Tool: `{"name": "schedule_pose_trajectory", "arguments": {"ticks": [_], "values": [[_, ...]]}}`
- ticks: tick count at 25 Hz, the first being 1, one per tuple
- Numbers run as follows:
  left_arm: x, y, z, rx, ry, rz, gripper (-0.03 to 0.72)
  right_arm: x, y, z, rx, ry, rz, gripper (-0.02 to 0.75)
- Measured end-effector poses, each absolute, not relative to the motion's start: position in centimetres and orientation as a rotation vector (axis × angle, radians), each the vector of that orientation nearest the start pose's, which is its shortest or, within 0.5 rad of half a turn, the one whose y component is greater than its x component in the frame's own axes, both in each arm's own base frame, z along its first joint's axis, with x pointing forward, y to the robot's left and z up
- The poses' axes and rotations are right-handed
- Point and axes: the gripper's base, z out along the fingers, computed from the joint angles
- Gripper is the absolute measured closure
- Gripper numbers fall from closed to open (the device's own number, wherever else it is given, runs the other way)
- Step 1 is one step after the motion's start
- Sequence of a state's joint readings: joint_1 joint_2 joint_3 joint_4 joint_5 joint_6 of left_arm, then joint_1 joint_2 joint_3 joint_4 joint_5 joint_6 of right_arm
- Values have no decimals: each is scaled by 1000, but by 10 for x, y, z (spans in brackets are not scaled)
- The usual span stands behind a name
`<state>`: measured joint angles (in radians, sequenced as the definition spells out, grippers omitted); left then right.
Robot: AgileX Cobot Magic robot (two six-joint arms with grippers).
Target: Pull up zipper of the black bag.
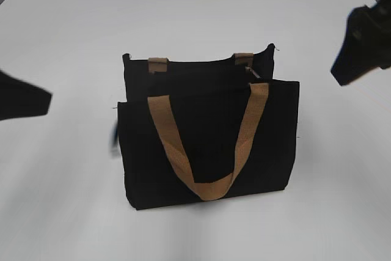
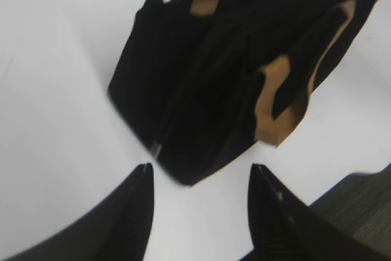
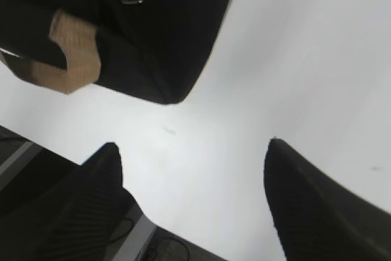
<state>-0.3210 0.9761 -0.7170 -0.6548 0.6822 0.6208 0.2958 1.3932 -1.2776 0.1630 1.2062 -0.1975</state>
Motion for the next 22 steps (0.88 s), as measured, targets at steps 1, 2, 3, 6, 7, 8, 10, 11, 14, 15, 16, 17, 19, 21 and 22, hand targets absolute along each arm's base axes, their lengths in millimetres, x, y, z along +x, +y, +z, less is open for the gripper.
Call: {"name": "schedule_pose_trajectory", "arguments": {"ticks": [1,2,3,6,7,8,10,11,14,15,16,17,19,21,22], "values": [[159,-87,301,658,2254,-539,309,244,88,335,-634,2741,238,181],[148,-80,303,659,2300,-493,307,232,83,332,-621,2750,222,179],[140,-74,303,650,2345,-440,307,220,78,330,-602,2750,207,178],[107,-53,308,623,2441,-313,307,186,63,313,-530,2783,148,178],[99,-48,308,612,2469,-284,307,174,59,307,-498,2789,140,178],[88,-42,309,601,2486,-254,307,162,55,300,-475,2797,135,178],[71,-34,312,575,2482,-220,307,137,47,293,-425,2777,143,178],[62,-30,315,552,2453,-212,307,126,43,289,-413,2769,146,178],[37,-18,317,508,2345,-187,306,86,31,286,-391,2650,165,178],[29,-15,315,498,2314,-184,306,77,28,283,-381,2628,169,178],[21,-12,308,491,2294,-182,306,68,25,280,-377,2594,172,178],[16,-10,300,488,2290,-179,306,59,22,278,-373,2556,175,178],[5,-6,289,482,2260,-170,306,44,18,271,-381,2496,176,178],[-6,-2,287,469,2190,-169,306,33,13,270,-379,2412,175,178],[-11,0,287,463,2159,-172,306,29,12,271,-376,2371,176,178]]}}
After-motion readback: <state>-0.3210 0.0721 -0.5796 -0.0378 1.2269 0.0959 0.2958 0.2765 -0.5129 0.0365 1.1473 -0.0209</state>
